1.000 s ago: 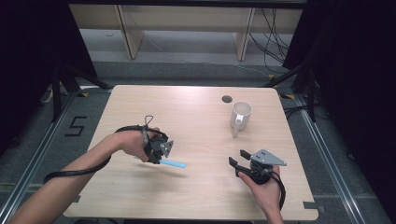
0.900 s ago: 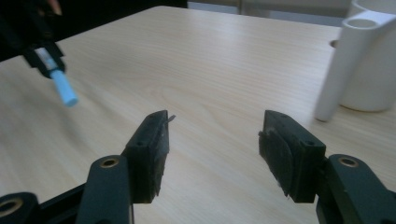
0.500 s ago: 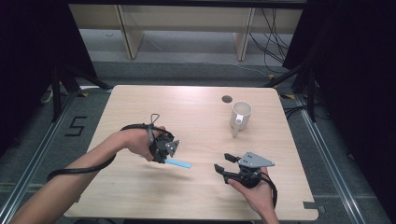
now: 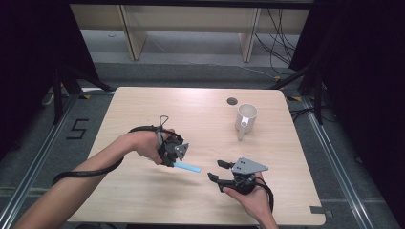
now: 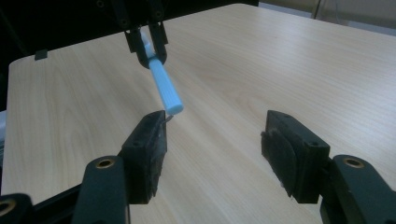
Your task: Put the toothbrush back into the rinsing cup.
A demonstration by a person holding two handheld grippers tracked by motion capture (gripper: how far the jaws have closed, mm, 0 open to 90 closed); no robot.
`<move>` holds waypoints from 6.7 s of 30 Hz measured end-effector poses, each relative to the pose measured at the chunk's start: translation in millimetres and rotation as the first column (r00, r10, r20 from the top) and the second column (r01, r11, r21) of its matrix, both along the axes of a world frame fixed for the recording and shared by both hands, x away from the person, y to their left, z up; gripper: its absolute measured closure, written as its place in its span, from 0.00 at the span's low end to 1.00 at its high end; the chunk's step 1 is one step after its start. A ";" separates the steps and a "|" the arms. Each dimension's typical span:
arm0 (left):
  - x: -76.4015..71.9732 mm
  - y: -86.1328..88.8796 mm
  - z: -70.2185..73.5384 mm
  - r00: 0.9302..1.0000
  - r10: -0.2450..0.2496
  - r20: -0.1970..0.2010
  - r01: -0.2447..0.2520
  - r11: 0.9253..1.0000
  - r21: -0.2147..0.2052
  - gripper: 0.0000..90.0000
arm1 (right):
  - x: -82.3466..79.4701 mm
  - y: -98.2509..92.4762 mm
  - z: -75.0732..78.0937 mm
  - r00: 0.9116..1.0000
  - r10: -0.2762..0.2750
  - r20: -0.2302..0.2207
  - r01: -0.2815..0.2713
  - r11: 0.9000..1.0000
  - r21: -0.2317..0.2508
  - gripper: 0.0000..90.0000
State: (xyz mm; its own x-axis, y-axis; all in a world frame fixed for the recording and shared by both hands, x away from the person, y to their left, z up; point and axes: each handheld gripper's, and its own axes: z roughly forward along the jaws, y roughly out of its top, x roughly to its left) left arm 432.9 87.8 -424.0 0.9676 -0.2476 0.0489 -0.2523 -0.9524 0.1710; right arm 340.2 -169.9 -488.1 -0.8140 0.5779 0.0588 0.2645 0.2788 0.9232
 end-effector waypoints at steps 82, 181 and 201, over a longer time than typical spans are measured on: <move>-10.1 -33.0 15.1 0.995 -0.097 0.003 0.097 0.994 -0.054 0.87 | 8.9 37.5 -3.4 0.987 0.151 0.061 -0.148 0.988 -0.051 0.85; 13.4 10.2 -2.2 0.736 0.303 -0.605 -0.650 0.068 -0.757 0.40 | 9.4 3.5 38.9 0.927 -0.250 0.281 0.211 0.964 0.160 0.88; 9.3 -3.7 -4.7 0.717 0.259 -0.647 -0.673 0.013 -0.740 0.50 | 8.1 10.2 39.3 0.921 -0.257 0.291 0.213 0.961 0.175 0.87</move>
State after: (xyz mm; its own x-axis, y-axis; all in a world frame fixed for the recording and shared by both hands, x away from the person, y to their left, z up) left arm 442.2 84.1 -428.6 0.8513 0.2947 -0.4340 0.4283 0.0873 0.8994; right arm 348.3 -159.8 -448.8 -0.6462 0.7588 -0.0808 0.0031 0.1086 0.9941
